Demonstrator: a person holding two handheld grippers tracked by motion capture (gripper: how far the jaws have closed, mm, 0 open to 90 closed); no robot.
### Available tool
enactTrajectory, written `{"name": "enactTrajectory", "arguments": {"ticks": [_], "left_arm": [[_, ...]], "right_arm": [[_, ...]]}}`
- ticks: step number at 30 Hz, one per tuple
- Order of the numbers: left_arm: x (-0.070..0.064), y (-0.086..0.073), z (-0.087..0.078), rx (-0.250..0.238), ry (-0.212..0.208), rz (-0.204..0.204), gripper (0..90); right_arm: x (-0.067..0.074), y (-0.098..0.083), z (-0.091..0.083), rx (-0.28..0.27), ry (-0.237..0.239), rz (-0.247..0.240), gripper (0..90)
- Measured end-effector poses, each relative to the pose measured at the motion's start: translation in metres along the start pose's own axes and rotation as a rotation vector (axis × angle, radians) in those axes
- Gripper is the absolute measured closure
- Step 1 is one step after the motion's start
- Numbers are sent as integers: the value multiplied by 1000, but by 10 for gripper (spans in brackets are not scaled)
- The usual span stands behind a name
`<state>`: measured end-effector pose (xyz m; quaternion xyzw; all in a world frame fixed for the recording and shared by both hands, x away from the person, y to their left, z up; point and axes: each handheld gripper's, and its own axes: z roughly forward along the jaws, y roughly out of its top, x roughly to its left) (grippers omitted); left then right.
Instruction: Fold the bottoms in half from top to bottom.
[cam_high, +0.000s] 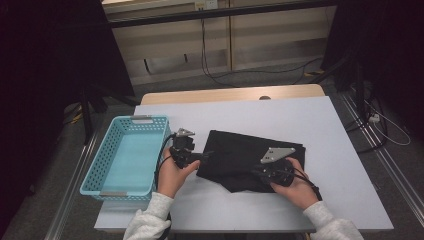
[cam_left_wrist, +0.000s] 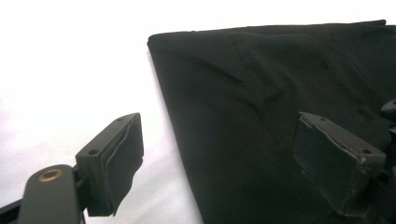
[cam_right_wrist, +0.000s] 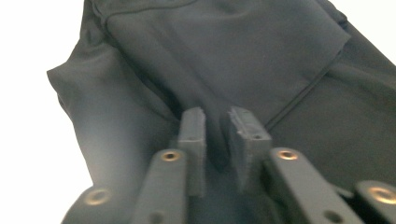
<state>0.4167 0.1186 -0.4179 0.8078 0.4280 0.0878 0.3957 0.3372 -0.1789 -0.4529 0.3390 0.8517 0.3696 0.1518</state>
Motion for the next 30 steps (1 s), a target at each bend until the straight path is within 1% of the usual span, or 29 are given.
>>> {"name": "enactTrajectory", "arguments": {"ticks": [2, 4, 6, 9, 11, 14, 23, 25, 30], "left_arm": [[1, 0, -1, -3, 3, -6, 163], [2, 0, -1, -1, 5, -11, 161], [2, -1, -1, 1, 8, -14, 157], [2, -1, -1, 1, 7, -15, 155], [2, 0, -2, 5, 2, -10, 155], [2, 1, -3, 1, 4, -14, 153], [1, 1, 2, 17, 3, -7, 148], [1, 1, 2, 16, 4, -11, 148], [1, 2, 2, 23, 0, -6, 147]], "right_arm": [[0, 0, 1, 7, -11, -7, 861], [-1, 1, 1, 4, -4, -3, 889], [-2, 1, -1, 5, -9, -4, 894], [-3, 2, -6, -8, -7, -1, 896], [-4, 2, -11, -27, -3, 7, 897], [-5, 0, -18, -42, -5, 10, 896], [-10, -5, -30, -58, -20, 12, 896], [-11, -6, -33, -57, -22, 17, 896], [-13, -10, -39, -62, -27, 22, 896]]}}
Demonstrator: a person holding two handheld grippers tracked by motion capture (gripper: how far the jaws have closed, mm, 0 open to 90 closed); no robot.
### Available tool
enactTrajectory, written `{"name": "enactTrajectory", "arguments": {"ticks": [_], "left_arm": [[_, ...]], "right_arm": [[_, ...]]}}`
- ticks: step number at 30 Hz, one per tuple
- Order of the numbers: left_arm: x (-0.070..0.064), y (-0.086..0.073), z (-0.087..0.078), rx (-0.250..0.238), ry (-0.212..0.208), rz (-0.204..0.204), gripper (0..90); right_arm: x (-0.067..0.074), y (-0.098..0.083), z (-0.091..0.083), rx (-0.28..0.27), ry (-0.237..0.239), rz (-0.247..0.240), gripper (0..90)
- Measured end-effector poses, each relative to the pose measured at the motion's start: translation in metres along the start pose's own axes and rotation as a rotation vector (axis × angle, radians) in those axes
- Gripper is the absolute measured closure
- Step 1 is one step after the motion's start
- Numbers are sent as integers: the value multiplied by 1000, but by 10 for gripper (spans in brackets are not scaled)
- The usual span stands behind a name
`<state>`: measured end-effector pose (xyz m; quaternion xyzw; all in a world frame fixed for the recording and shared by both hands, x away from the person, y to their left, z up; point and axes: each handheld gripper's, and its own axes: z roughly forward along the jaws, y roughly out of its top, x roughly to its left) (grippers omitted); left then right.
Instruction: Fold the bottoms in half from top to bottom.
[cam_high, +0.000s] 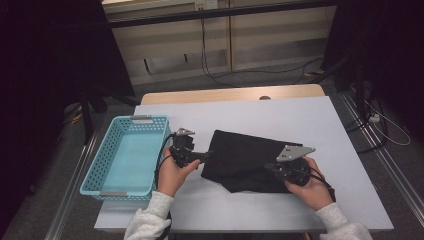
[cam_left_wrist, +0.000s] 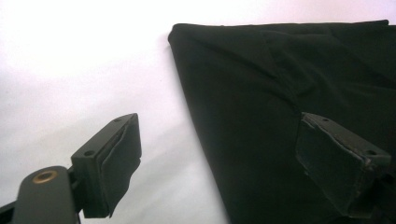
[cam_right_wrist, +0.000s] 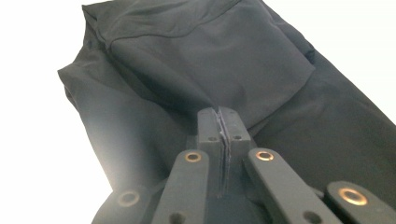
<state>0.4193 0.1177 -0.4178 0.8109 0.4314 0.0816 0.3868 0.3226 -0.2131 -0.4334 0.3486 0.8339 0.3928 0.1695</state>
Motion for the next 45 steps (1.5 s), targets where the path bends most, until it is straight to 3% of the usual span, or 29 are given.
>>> {"name": "enactTrajectory", "arguments": {"ticks": [23, 45], "left_arm": [[-2, 2, 5, 22, -16, 3, 146], [-1, 6, 6, 25, 0, 31, 146]], "right_arm": [[-6, -11, -19, -12, -18, 25, 896], [-9, -19, -29, -10, -42, 40, 896]]}}
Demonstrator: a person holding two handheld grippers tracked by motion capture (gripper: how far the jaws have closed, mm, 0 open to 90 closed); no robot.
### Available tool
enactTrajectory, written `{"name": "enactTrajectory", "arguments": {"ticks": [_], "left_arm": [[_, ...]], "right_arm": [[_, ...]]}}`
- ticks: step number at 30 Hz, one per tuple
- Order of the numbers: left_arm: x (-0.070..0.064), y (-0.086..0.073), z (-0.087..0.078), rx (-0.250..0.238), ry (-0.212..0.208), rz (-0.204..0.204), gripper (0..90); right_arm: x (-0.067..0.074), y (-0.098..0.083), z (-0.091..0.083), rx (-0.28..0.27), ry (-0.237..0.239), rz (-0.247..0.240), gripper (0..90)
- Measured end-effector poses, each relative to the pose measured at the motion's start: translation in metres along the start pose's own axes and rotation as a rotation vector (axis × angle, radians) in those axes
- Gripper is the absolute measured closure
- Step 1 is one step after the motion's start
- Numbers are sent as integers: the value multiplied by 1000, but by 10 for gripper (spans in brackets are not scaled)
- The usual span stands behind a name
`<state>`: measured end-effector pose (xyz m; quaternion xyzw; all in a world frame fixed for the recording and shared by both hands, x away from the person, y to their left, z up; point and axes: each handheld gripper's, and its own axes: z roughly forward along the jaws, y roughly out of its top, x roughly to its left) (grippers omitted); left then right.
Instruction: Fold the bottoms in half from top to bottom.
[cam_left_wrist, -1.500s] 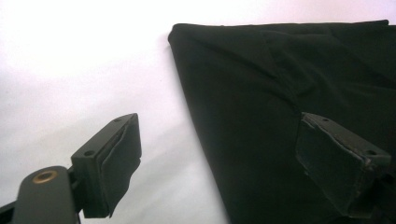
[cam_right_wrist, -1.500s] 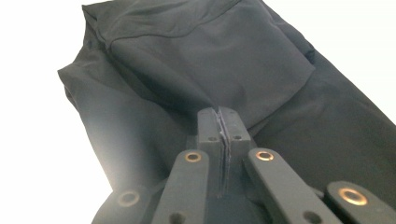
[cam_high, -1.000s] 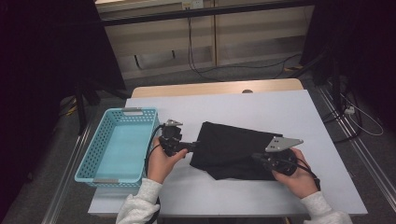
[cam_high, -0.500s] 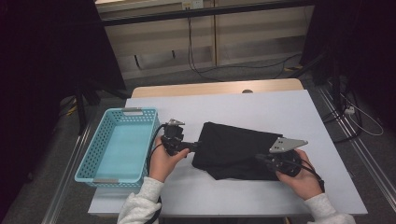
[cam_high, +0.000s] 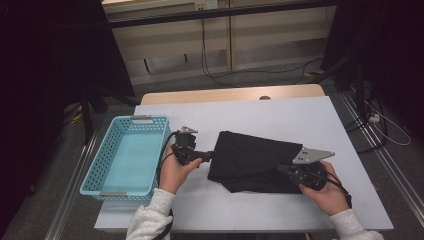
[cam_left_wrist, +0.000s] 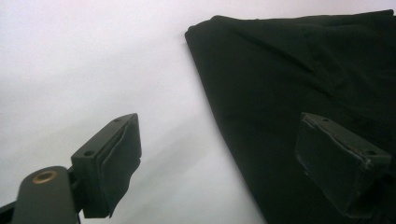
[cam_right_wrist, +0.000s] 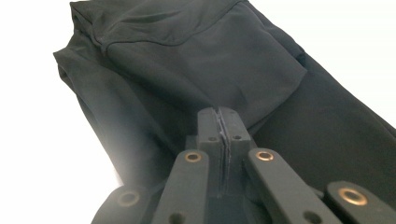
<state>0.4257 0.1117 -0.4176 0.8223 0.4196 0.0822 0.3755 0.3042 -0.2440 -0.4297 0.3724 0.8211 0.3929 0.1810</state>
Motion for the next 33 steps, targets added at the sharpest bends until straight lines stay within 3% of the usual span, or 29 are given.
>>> {"name": "enactTrajectory", "arguments": {"ticks": [33], "left_arm": [[-2, 2, 0, -5, -9, 1, 147]], "right_arm": [[-6, -10, -16, -2, -31, 25, 896]]}}
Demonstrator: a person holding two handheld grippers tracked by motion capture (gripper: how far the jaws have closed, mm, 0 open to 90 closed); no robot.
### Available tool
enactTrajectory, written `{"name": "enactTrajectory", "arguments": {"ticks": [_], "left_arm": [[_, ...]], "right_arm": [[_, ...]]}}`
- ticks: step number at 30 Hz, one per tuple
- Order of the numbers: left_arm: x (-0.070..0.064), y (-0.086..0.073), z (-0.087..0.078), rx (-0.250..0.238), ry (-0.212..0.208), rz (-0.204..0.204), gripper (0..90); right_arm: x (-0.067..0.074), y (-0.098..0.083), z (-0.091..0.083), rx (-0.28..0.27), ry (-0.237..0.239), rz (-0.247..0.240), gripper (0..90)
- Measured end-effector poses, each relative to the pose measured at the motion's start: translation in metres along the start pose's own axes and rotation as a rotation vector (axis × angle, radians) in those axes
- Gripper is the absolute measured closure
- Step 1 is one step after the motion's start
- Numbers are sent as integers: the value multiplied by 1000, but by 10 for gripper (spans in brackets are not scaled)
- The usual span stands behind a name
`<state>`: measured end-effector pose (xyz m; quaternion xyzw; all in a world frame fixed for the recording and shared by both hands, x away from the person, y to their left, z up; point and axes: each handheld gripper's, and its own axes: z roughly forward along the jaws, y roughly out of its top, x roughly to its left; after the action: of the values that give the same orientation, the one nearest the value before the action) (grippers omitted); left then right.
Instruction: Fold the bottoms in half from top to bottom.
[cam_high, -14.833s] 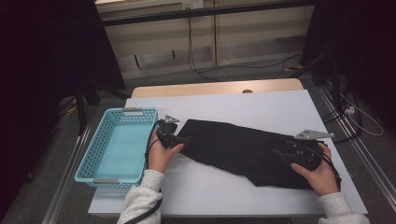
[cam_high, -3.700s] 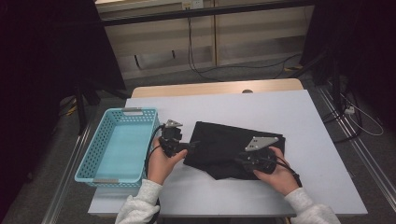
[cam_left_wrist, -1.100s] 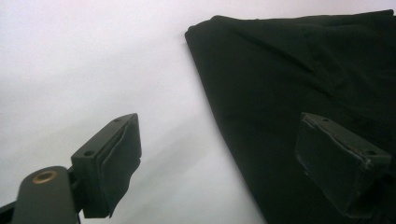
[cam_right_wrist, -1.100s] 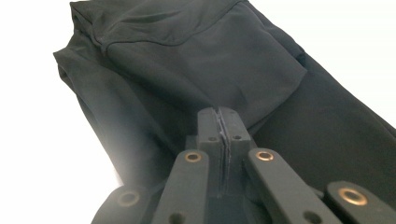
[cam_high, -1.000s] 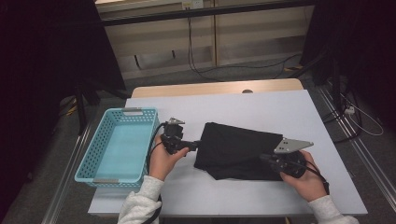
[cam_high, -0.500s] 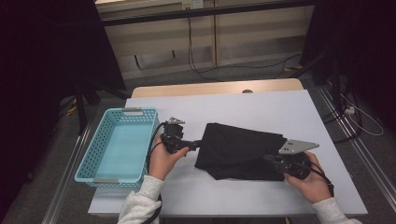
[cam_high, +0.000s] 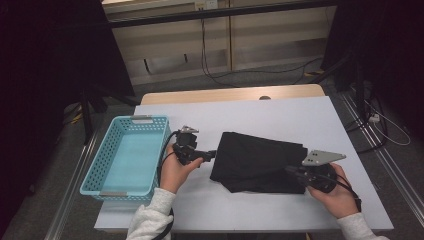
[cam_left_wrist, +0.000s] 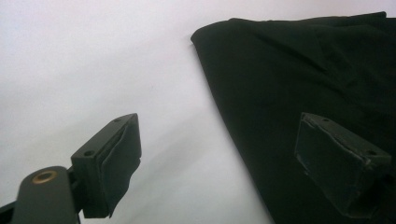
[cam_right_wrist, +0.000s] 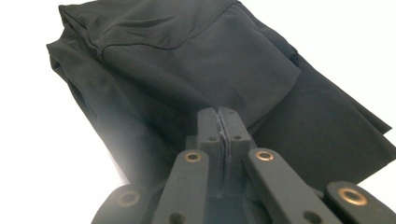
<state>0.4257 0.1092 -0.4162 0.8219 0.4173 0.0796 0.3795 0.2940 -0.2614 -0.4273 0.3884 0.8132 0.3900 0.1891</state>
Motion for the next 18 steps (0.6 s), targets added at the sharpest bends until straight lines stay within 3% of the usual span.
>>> {"name": "enactTrajectory", "arguments": {"ticks": [18], "left_arm": [[1, 0, 0, 9, 0, 1, 146]], "right_arm": [[-6, -5, -10, -10, -14, 20, 896]]}}
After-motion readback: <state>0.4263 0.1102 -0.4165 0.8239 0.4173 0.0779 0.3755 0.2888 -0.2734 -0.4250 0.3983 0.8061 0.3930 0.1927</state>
